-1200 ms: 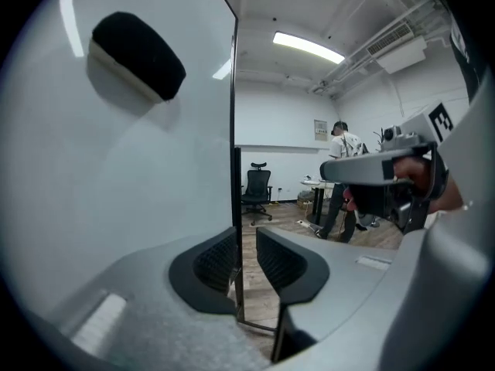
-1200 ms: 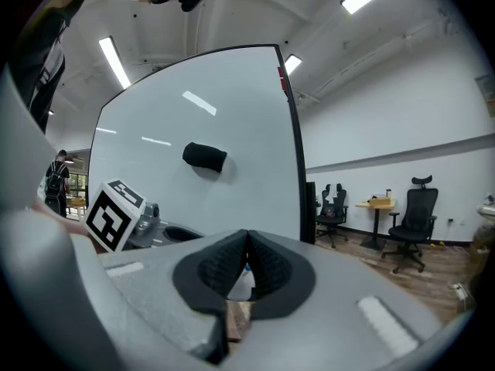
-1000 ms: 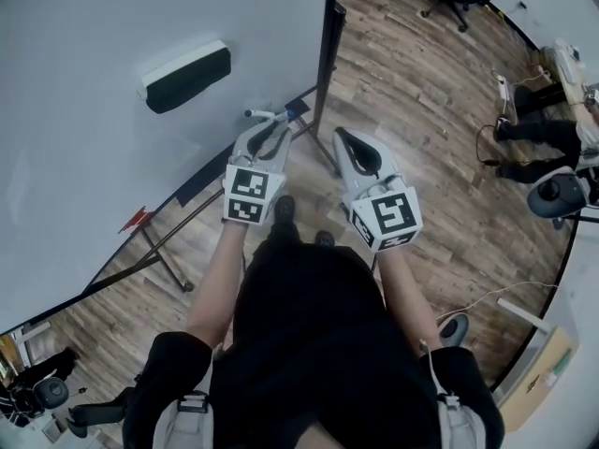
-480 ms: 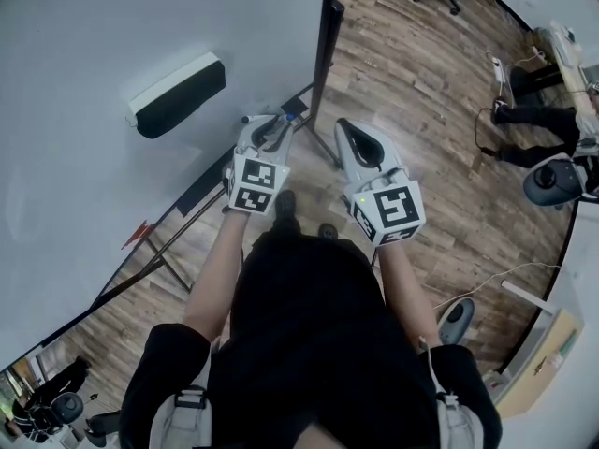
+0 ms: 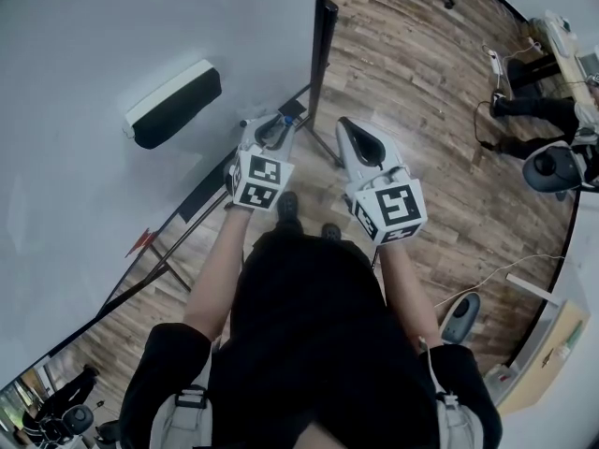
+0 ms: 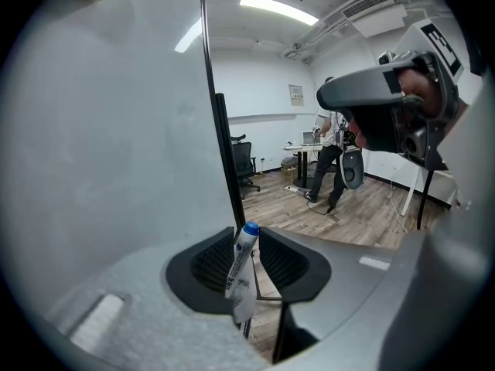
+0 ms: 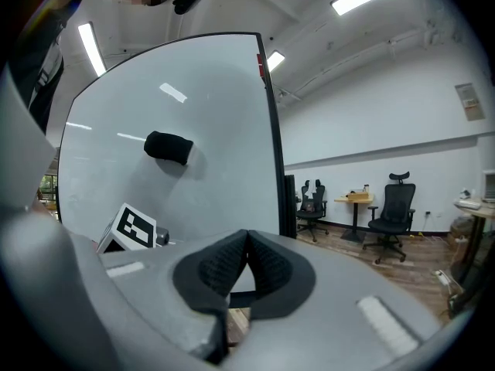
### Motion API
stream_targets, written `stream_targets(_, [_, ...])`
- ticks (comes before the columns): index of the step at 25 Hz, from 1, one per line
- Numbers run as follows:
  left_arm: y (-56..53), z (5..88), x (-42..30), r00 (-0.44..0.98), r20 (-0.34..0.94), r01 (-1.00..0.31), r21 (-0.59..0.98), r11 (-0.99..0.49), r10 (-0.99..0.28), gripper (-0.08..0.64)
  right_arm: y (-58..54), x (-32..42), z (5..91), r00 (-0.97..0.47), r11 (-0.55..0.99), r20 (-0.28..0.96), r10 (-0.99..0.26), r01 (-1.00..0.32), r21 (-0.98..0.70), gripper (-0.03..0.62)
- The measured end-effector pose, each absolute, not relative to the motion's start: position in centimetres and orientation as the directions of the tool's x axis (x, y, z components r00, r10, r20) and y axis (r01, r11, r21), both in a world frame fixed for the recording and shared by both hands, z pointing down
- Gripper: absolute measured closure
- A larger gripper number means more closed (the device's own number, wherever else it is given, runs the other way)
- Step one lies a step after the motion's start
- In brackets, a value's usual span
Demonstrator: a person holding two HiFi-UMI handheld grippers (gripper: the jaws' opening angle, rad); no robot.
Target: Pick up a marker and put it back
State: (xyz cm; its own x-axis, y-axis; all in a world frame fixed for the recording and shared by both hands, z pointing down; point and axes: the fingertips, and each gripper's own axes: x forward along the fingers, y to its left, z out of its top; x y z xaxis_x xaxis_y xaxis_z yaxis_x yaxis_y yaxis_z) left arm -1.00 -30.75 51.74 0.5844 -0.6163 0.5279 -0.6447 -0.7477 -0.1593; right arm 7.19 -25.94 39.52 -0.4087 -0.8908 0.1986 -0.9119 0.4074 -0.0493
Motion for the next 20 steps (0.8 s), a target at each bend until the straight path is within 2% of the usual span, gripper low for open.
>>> stream_targets(20, [-30.5,51.1,-1.2,0.52,0.536,-0.691,-0.193,-0.696,-0.665,0.471,-25.0,8.6,38.7,-0.418,0.418,0.188,-0.889,-0.907,-0.041,0.591])
